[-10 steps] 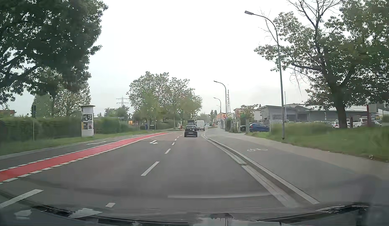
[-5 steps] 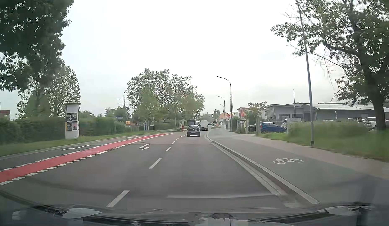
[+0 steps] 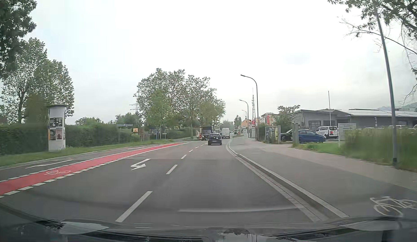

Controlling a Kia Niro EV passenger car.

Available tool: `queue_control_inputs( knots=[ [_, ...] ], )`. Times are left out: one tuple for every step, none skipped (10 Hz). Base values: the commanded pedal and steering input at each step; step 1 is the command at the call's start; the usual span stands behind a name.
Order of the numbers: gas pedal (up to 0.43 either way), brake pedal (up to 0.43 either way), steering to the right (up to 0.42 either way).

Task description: Follow the waypoints while adhering to traffic rules and regulations

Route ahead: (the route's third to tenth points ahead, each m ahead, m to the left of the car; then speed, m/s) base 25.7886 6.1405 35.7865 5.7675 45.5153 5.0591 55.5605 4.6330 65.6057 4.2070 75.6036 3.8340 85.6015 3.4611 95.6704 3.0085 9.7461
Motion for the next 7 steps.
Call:
queue_control_inputs(
  knots=[
    [0.157, 0.0, -0.019],
    [0.157, 0.0, -0.018],
    [0.157, 0.0, -0.017],
    [0.157, 0.0, -0.015],
    [0.157, 0.0, -0.013],
    [0.15, 0.0, -0.01],
    [0.15, 0.0, -0.008]
  ],
)
